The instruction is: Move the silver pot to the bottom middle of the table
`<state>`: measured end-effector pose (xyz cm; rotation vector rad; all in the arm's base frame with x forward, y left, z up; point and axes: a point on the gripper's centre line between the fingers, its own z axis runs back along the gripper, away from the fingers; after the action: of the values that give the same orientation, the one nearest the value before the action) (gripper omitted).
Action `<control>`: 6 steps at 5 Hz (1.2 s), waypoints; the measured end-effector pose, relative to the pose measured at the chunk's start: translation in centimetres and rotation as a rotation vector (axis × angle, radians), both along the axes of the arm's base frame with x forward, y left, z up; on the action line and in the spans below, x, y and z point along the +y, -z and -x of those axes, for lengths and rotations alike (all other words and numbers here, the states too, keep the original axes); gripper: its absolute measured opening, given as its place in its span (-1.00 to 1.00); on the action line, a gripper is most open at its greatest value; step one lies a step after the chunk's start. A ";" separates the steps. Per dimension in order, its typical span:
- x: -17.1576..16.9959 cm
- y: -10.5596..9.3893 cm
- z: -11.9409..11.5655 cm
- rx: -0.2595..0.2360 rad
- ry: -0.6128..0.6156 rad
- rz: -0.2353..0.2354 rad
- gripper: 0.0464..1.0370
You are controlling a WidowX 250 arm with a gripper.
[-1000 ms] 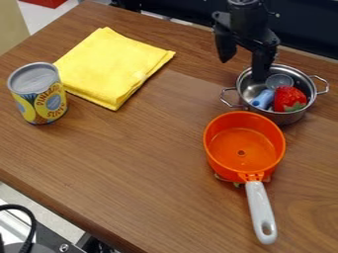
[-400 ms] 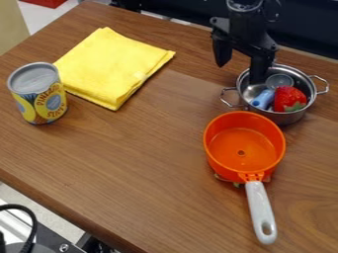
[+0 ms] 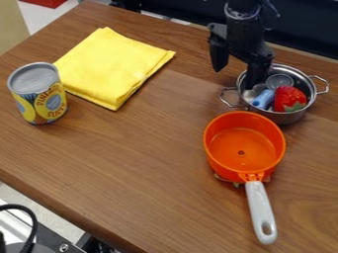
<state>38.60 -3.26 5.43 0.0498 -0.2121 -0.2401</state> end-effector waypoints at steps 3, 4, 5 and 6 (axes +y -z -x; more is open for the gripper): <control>0.3 1.4 -0.1 0.057 0.003 0.005 -0.27; 0.3 1.4 -0.1 0.055 0.018 0.007 -0.71; 0.5 1.1 -0.3 0.053 0.011 0.038 -0.92; 0.8 0.5 -0.8 0.042 0.010 0.060 -0.96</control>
<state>39.40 -2.44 4.89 -0.0156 -0.1771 -0.2442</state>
